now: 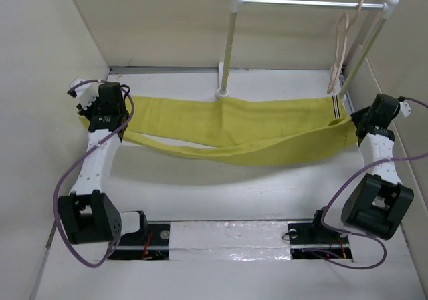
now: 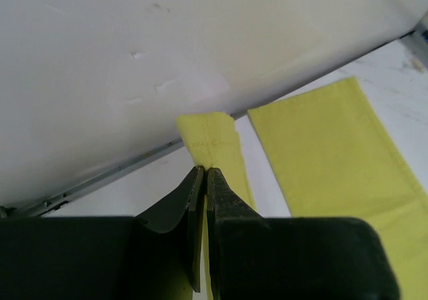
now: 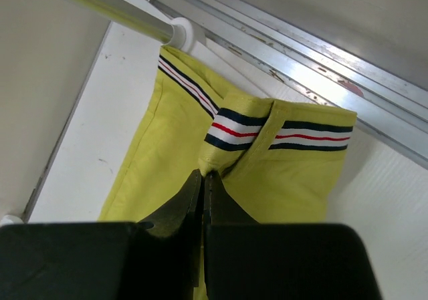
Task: Place the trousers on the hanger
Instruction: Fold the trousers at the center of the board.
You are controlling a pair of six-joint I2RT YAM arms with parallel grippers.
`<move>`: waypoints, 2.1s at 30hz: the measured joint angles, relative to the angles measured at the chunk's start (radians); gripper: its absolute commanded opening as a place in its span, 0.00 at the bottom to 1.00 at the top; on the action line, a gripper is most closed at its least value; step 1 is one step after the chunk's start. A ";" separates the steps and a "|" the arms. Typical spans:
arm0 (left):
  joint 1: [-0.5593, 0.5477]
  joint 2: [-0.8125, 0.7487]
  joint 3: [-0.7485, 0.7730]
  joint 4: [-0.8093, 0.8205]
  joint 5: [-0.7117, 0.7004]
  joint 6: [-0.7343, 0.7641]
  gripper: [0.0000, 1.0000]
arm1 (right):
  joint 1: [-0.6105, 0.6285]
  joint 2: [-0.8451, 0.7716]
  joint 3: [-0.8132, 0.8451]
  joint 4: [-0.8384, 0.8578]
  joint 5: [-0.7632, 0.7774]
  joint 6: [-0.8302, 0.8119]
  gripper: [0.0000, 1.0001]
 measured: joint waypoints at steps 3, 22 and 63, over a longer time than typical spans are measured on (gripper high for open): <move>0.002 0.090 0.011 -0.003 -0.001 0.001 0.00 | 0.021 0.079 0.071 0.004 0.016 -0.003 0.00; 0.005 0.133 0.158 -0.018 0.037 -0.036 0.00 | 0.069 0.088 0.042 0.045 0.075 0.005 0.00; 0.045 0.218 0.138 0.021 -0.011 -0.046 0.05 | 0.016 0.084 0.175 -0.025 0.049 -0.051 0.00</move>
